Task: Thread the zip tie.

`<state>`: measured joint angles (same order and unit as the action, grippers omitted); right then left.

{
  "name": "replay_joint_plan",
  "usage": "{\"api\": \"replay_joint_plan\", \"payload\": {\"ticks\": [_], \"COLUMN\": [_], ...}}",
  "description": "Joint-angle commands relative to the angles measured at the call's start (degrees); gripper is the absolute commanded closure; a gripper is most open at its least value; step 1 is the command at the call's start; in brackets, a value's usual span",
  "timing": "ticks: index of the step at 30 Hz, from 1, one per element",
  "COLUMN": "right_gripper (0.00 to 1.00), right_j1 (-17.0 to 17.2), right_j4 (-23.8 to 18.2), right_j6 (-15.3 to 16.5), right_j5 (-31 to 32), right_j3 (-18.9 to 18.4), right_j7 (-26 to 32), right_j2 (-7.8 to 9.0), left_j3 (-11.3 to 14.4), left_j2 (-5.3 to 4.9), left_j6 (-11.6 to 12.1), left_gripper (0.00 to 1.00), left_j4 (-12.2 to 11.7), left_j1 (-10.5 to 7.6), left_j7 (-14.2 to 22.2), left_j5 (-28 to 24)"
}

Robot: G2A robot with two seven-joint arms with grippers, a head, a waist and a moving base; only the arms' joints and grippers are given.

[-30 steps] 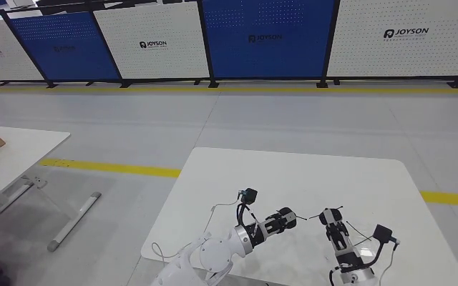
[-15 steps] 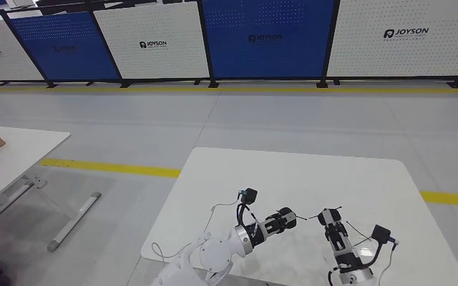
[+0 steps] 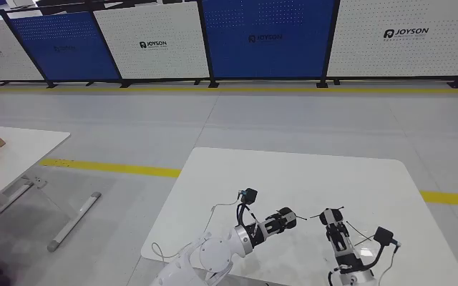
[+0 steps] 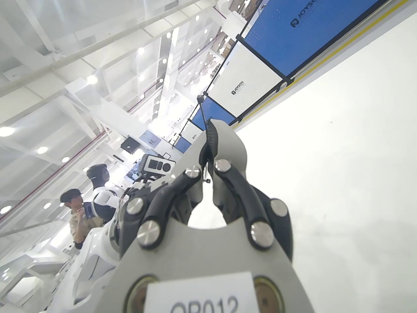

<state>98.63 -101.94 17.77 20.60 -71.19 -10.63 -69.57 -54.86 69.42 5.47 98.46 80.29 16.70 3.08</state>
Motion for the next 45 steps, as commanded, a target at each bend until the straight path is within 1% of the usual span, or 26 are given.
{"api": "replay_joint_plan", "payload": {"ticks": [1, 4, 16, 20, 21, 23, 25, 26, 31, 38, 39, 40, 41, 45], "right_gripper": [1.0, 1.0, 1.0, 1.0, 1.0, 1.0, 1.0, 1.0, 1.0, 1.0, 1.0, 1.0, 1.0, 1.0], "right_j1": [0.4, 0.8, 0.8, 0.7, 0.8, 0.9, 0.9, 0.9, 0.6, 0.6, 0.6, 0.6, 0.3, 0.7], "right_j4": [-0.2, -0.5, -0.4, -0.7, -0.8, -1.1, -1.2, -1.2, -0.7, -0.7, -0.7, -0.8, -0.7, -1.0], "right_j6": [0.8, 1.7, 1.1, 1.0, 0.6, -1.2, -3.3, -3.8, -4.4, -4.4, -4.1, -2.7, -1.9, -1.2], "right_j5": [0.2, 1.2, 1.8, -1.5, -1.5, 0.6, 3.9, 4.9, 6.0, 6.0, 5.5, 3.6, 2.1, 1.0], "right_j3": [-0.3, -0.6, -0.6, -0.8, -1.2, -1.7, -1.6, -1.1, -0.2, -0.2, 0.0, 0.4, -0.5, -1.7], "right_j7": [-1.3, -2.4, -1.9, 1.1, 1.3, 0.7, -1.2, -1.9, -2.4, -2.4, -1.7, 0.8, 2.1, 3.5], "right_j2": [-0.07, -0.16, -0.19, -0.27, -0.25, -0.24, -0.37, -0.48, -0.81, -0.81, -0.83, -0.81, -0.7, -0.6], "left_j3": [0.0, 0.0, 0.0, 0.0, 0.0, 0.0, 0.0, 0.0, 0.0, 0.0, 0.0, 0.0, 0.0, 0.0], "left_j2": [0.0, 0.0, 0.0, 0.0, 0.0, 0.0, 0.0, 0.0, 0.0, 0.0, 0.0, 0.0, 0.0, 0.0], "left_j6": [0.0, 0.0, 0.0, 0.0, 0.0, 0.0, 0.0, 0.0, 0.0, 0.0, 0.0, 0.0, 0.0, 0.0], "left_gripper": [1.0, 1.0, 1.0, 1.0, 1.0, 1.0, 1.0, 1.0, 1.0, 1.0, 1.0, 1.0, 1.0, 1.0], "left_j4": [0.0, 0.0, 0.0, 0.0, 0.0, 0.0, 0.0, 0.0, 0.0, 0.0, 0.0, 0.0, 0.0, 0.0], "left_j1": [0.0, 0.0, 0.0, 0.0, 0.0, 0.0, 0.0, 0.0, 0.0, 0.0, 0.0, 0.0, 0.0, 0.0], "left_j7": [0.0, 0.0, 0.0, 0.0, 0.0, 0.0, 0.0, 0.0, 0.0, 0.0, 0.0, 0.0, 0.0, 0.0], "left_j5": [0.0, 0.0, 0.0, 0.0, 0.0, 0.0, 0.0, 0.0, 0.0, 0.0, 0.0, 0.0, 0.0, 0.0]}}
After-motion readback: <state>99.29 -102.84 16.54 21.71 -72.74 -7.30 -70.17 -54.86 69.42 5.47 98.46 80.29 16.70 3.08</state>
